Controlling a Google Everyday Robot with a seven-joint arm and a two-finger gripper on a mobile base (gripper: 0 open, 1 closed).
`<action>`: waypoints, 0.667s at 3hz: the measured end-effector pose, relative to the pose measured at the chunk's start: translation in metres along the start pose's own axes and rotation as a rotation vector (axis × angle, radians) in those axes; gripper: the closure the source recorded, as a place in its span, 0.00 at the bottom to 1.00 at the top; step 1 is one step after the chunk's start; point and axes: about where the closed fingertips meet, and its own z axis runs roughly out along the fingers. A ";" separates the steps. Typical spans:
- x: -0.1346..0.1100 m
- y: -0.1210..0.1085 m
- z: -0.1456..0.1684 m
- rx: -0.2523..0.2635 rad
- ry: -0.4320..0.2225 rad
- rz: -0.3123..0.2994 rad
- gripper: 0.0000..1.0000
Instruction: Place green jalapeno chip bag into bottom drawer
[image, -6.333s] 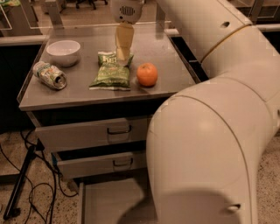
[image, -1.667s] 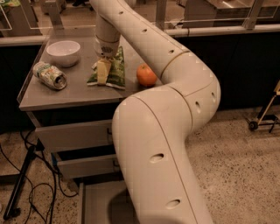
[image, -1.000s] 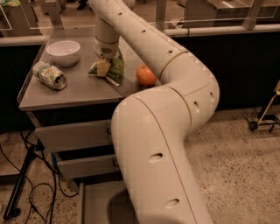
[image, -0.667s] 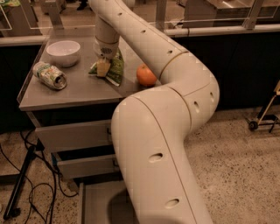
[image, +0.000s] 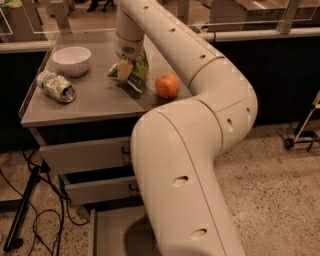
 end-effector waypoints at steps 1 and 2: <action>0.007 -0.011 -0.031 0.056 -0.047 0.015 1.00; 0.007 -0.011 -0.031 0.056 -0.047 0.015 1.00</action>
Offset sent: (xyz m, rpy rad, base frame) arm 0.0047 -0.0142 0.0269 0.0492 -0.0397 -0.0175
